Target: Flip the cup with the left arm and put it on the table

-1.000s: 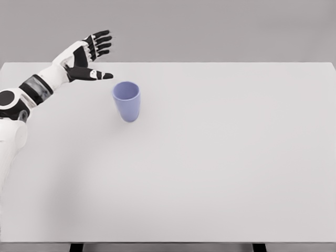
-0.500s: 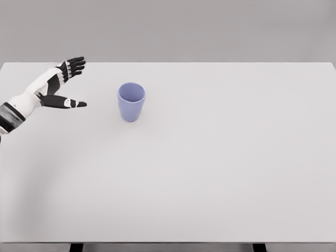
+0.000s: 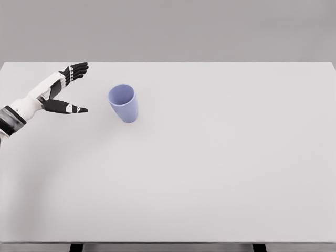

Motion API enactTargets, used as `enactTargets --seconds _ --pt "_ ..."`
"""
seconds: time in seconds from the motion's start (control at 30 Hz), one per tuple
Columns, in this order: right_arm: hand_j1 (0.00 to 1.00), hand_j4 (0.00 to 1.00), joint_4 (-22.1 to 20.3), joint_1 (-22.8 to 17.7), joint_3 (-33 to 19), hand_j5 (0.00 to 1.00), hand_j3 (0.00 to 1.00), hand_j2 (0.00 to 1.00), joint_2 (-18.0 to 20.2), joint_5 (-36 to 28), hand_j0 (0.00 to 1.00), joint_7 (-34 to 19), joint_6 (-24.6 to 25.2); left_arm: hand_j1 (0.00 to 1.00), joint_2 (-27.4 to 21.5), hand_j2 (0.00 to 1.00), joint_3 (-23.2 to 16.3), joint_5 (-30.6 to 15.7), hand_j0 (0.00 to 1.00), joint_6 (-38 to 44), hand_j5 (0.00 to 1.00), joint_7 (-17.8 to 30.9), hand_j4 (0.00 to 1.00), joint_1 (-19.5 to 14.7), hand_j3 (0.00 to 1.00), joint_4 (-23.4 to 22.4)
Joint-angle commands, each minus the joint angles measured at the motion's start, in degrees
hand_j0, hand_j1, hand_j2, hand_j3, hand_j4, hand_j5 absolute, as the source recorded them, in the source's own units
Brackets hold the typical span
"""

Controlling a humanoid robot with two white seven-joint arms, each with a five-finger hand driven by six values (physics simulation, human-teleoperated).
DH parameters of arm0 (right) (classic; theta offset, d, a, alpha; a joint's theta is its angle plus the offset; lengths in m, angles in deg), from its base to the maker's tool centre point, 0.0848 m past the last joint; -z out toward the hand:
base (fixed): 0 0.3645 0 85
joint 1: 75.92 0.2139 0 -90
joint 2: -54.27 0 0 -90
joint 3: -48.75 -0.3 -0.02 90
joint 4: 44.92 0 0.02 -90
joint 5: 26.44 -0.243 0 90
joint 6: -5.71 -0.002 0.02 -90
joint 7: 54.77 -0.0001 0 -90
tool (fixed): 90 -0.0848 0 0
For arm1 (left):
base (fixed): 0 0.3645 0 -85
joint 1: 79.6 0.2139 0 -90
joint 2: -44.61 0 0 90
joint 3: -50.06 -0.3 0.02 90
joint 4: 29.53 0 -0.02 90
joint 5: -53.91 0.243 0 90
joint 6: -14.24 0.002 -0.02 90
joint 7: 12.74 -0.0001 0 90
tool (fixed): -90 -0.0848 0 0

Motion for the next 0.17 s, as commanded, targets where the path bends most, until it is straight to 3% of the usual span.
enactTargets --seconds 0.0,0.13 --pt "1.00 1.00 0.0 0.0 0.0 1.00 1.00 1.00 0.0 0.0 1.00 0.0 0.0 1.00 0.0 1.00 0.0 -0.2 1.00 -0.1 1.00 0.0 1.00 0.0 1.00 0.0" --pt "1.00 1.00 0.0 0.0 0.0 1.00 1.00 1.00 0.0 0.1 1.00 0.0 0.0 1.00 0.1 1.00 0.0 -0.2 1.00 -0.8 1.00 0.0 1.00 0.0 1.00 -0.3"
